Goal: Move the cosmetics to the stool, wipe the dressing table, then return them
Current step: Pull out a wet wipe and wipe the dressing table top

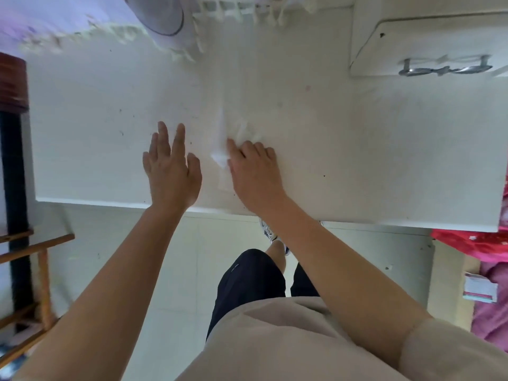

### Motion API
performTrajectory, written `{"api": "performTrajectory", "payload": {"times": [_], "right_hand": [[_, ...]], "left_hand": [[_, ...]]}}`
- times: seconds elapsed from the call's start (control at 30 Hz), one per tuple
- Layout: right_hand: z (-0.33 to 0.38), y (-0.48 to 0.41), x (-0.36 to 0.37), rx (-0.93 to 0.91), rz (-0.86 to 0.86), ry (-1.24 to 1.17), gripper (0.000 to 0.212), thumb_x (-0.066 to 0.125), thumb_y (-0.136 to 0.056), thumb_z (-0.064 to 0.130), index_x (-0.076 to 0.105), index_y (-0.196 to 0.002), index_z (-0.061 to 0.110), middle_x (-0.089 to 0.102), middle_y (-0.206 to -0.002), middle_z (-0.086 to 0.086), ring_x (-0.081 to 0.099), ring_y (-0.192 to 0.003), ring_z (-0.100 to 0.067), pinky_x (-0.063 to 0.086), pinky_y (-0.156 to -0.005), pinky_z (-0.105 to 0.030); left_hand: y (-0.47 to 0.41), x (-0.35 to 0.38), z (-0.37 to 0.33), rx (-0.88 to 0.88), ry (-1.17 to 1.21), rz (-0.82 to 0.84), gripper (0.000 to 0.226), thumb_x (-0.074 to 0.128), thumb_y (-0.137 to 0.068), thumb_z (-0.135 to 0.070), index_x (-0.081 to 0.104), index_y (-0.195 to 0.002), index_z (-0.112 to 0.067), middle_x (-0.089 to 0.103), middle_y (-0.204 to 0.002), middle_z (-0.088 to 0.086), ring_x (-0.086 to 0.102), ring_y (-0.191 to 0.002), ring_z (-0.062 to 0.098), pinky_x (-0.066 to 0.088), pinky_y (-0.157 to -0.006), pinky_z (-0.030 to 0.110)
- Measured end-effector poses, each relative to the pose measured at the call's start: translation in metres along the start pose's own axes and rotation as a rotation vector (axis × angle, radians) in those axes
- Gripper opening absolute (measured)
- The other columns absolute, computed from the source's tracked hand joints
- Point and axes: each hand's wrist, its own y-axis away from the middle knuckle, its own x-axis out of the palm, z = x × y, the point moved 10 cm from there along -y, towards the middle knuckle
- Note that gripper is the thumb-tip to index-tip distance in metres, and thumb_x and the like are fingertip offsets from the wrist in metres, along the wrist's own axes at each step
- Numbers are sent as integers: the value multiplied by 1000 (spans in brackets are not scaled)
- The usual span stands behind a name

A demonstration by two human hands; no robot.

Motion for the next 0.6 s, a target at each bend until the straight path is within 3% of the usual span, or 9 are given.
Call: {"api": "performTrajectory", "payload": {"times": [0.07,0.13,0.23,0.33,0.43,0.6], "right_hand": [[-10,-12,-21,33,-62,-169,40,43,-102,22,49,-142,17,57,-114,-7,53,-105,-29,34,-88,-38],[-44,-13,-59,107,-254,-330,37,47,-100,19,58,-134,11,59,-106,-14,55,-96,-34,41,-85,-42],[-113,-1,-97,261,-449,-275,35,48,-98,17,62,-130,8,59,-103,-21,57,-94,-38,45,-83,-43],[-162,12,-95,435,-351,-22,41,41,-101,23,54,-139,15,57,-115,-18,53,-103,-36,37,-85,-42],[-151,13,-66,462,-177,114,47,40,-100,20,42,-146,13,52,-122,-16,48,-106,-34,33,-86,-42],[-45,-13,-23,195,-27,94,52,47,-94,17,41,-146,13,54,-124,-11,51,-108,-33,36,-89,-42]], "left_hand": [[1,-2,5,-2,29,32,56,43,-100,-18,27,-153,-14,10,-162,19,15,-148,36,20,-117,53],[-1,-1,7,6,25,68,54,44,-100,-18,30,-152,-13,14,-161,18,18,-148,35,21,-116,52],[-4,5,6,6,-23,126,52,44,-99,-18,34,-151,-15,24,-160,12,22,-147,32,22,-116,53],[-5,9,9,-28,-58,159,56,45,-97,-21,33,-151,-20,24,-161,8,22,-147,29,22,-115,53],[-7,9,10,-38,-81,177,56,44,-96,-23,33,-151,-21,23,-161,8,22,-147,29,22,-115,53],[-11,2,8,-22,-78,142,49,41,-95,-20,45,-144,-19,35,-155,11,32,-141,32,26,-112,49]]}}
